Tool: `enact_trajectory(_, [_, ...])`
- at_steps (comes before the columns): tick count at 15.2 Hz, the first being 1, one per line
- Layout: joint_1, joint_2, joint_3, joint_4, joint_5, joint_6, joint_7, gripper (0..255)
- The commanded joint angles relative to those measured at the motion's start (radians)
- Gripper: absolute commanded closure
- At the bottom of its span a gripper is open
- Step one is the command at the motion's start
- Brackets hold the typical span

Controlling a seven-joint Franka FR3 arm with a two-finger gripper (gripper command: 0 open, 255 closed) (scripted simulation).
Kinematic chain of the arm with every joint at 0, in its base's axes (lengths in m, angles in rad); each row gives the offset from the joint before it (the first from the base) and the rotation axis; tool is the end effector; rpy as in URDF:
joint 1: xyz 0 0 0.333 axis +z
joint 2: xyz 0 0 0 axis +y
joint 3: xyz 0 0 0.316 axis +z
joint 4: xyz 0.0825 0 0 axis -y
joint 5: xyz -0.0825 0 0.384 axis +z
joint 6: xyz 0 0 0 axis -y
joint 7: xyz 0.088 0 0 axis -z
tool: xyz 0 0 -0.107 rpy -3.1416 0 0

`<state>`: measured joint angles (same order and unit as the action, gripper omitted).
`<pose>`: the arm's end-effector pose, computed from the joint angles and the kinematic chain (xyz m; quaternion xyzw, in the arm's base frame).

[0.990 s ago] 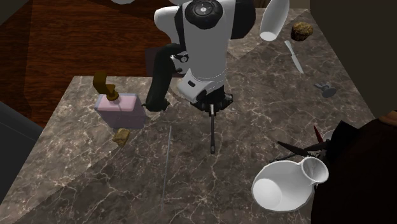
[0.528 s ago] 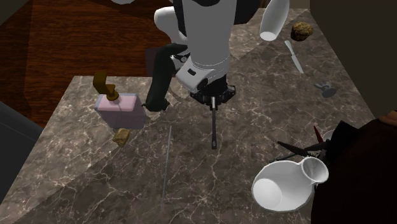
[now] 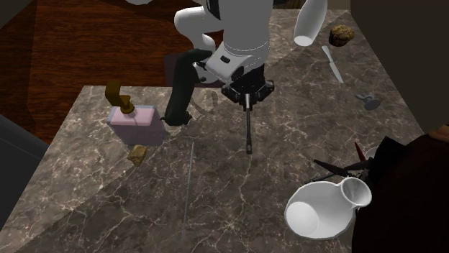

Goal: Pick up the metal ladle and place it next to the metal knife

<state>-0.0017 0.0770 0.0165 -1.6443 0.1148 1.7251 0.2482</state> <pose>0.5869 0.0189 0.5597 -0.9905 0.1249 0.0056 0.0571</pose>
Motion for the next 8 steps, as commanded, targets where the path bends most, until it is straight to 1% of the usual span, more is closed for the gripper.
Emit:
enact_trajectory(1, [0.015,-0.051,0.013,-0.065,0.000,0.018,0.027,255])
enact_trajectory(8, [0.076,-0.229,0.080,-0.273,0.015,0.061,0.147,255])
